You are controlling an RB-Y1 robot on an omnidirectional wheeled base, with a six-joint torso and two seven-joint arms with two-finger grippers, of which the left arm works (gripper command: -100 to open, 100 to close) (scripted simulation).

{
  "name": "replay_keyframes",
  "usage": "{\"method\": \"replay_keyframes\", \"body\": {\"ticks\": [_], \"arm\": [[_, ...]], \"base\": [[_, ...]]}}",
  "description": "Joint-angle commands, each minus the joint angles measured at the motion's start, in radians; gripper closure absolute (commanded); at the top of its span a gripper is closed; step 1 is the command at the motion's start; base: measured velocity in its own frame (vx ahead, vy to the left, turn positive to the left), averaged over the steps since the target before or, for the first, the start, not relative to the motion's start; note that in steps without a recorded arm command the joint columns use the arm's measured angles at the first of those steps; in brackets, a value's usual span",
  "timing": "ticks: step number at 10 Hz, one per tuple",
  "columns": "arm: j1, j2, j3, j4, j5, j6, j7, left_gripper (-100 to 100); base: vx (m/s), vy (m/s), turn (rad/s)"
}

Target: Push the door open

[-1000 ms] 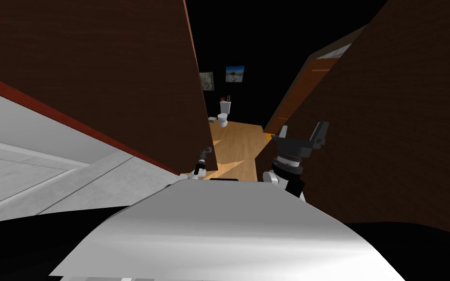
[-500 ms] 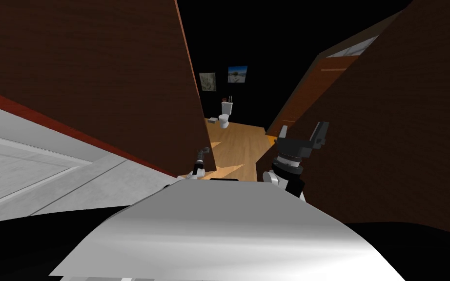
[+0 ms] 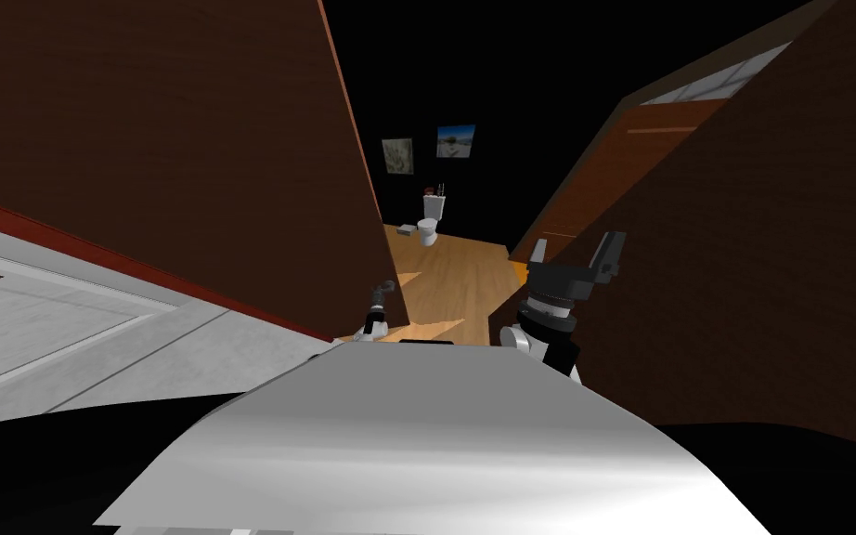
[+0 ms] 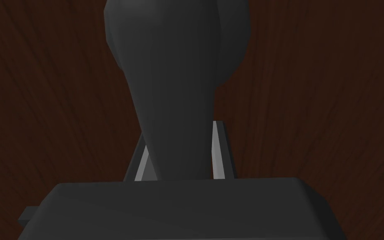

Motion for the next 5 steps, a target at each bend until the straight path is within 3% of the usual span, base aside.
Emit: {"method": "replay_keyframes", "body": {"ticks": [1,3,5], "arm": [[0.000,0.002,0.010,-0.002,0.007,0.000,-0.005,100],[0.001,0.006,0.026,0.000,0.019,-0.002,-0.011,100],[0.001,0.006,0.026,0.000,0.019,-0.002,-0.011,100]], "base": [[0.170,-0.021,0.054],[0.194,-0.017,0.025],[0.095,-0.007,0.013]]}}
